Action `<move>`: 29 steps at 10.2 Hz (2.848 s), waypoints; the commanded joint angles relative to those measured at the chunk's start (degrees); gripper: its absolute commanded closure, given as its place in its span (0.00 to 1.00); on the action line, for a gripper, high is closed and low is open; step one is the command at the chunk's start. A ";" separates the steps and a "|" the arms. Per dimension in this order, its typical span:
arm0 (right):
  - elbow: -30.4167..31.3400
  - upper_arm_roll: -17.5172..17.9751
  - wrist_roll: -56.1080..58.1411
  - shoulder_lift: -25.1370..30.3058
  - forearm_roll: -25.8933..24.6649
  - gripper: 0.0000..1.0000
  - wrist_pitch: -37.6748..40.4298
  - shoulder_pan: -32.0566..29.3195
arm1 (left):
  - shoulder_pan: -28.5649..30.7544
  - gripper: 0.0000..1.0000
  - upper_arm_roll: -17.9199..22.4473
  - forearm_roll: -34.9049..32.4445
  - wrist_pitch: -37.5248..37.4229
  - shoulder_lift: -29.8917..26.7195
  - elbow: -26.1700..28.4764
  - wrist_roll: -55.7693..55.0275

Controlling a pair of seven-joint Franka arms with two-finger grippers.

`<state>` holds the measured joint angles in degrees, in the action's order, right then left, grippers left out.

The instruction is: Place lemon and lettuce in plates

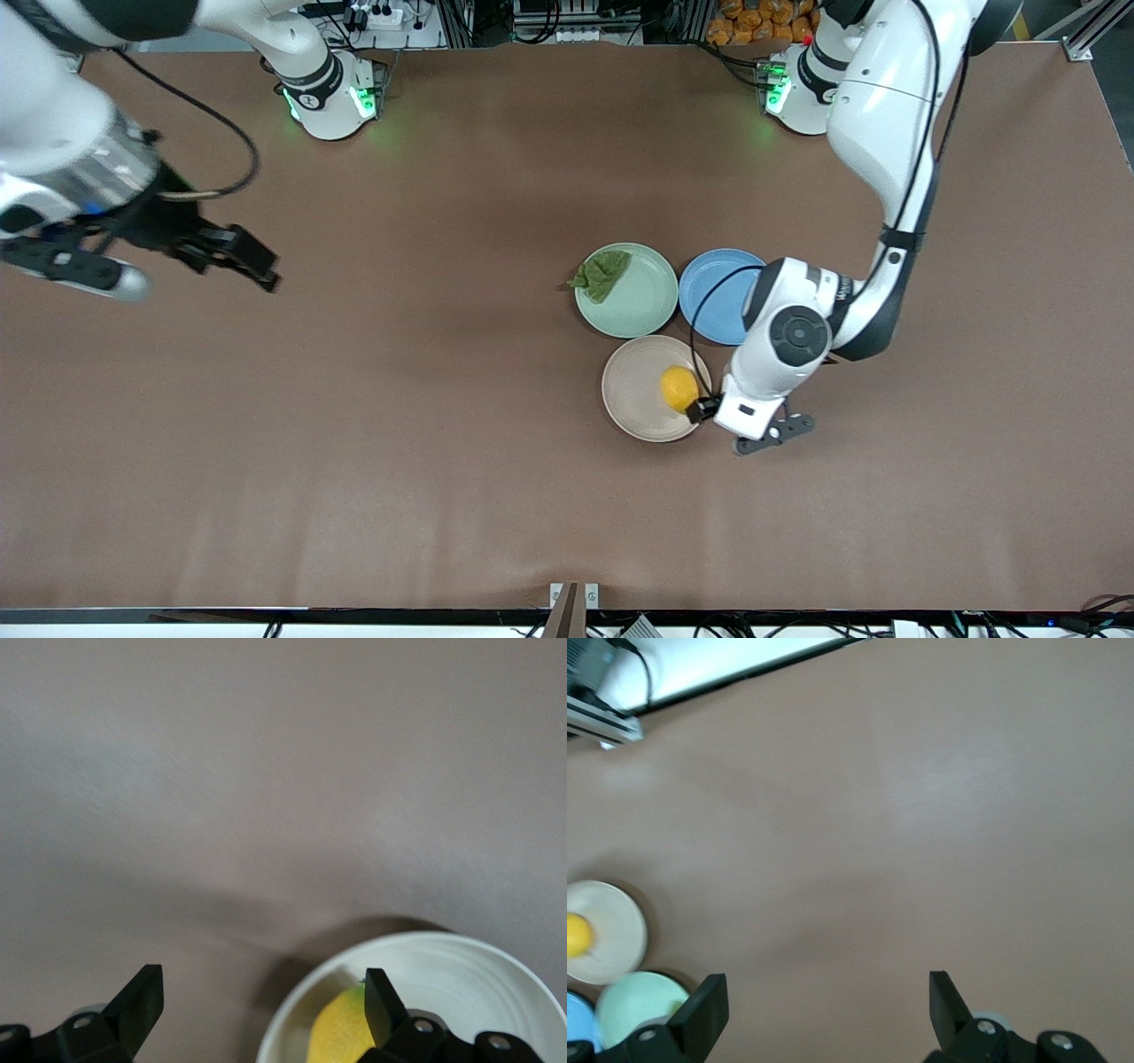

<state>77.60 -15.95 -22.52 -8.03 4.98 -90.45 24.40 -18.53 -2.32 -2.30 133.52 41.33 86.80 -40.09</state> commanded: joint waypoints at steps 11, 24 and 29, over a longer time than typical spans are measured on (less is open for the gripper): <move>5.45 3.71 27.88 6.97 0.20 0.00 5.91 -19.98 | 14.83 0.00 -0.93 -0.86 -0.01 -15.54 19.78 23.47; 6.69 15.42 24.46 8.99 -3.31 0.00 8.19 -27.12 | 22.04 0.00 -0.85 -0.25 -0.28 -41.68 44.69 30.42; 6.34 17.36 24.46 9.25 -3.31 0.00 8.54 -27.30 | 21.25 0.00 -2.77 -0.16 -6.31 -41.07 32.68 30.42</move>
<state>82.56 -0.22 2.35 -0.50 2.30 -82.13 -1.43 2.80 -4.18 -2.40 131.71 0.67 124.44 -10.56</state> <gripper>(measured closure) 0.000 0.000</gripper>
